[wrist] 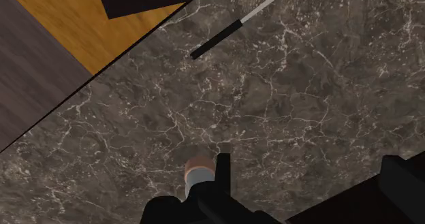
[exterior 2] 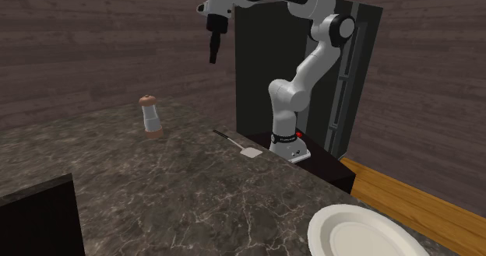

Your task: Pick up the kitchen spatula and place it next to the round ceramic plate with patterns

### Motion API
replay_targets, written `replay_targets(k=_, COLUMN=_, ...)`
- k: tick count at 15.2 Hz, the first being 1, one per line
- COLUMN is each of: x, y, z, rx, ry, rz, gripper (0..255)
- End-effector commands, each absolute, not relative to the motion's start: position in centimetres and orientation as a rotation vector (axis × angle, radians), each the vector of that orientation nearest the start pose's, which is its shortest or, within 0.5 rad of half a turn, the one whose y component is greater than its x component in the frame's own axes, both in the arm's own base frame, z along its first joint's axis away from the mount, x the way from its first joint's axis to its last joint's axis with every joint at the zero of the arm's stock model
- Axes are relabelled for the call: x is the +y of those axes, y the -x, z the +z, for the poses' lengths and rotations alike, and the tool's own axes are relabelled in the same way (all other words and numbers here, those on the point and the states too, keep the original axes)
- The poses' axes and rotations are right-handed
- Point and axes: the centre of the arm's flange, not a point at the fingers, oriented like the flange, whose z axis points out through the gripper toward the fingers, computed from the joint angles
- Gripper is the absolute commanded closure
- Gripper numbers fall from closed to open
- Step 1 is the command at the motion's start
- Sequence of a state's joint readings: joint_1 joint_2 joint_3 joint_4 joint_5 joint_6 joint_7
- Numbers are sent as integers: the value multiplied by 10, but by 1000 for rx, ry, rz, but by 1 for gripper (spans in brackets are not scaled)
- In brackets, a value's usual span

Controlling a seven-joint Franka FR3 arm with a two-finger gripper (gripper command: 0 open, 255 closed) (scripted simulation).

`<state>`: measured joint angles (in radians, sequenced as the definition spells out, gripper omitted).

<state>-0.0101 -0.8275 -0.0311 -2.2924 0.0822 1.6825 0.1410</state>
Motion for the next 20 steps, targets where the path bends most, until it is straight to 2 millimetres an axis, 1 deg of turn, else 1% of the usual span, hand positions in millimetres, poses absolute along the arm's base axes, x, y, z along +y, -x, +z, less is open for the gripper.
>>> replay_targets(k=1, x=-9, y=-305, z=645, rx=263, ry=2996, rz=-319, gripper=0)
replay_targets(k=6, x=9, y=-296, z=583, rx=616, ry=2984, rz=-273, gripper=0)
replay_targets(k=11, x=28, y=-288, z=521, rx=969, ry=2931, rz=-222, gripper=0)
replay_targets(k=20, x=66, y=-278, z=410, rx=1586, ry=2730, rz=-119, gripper=0)
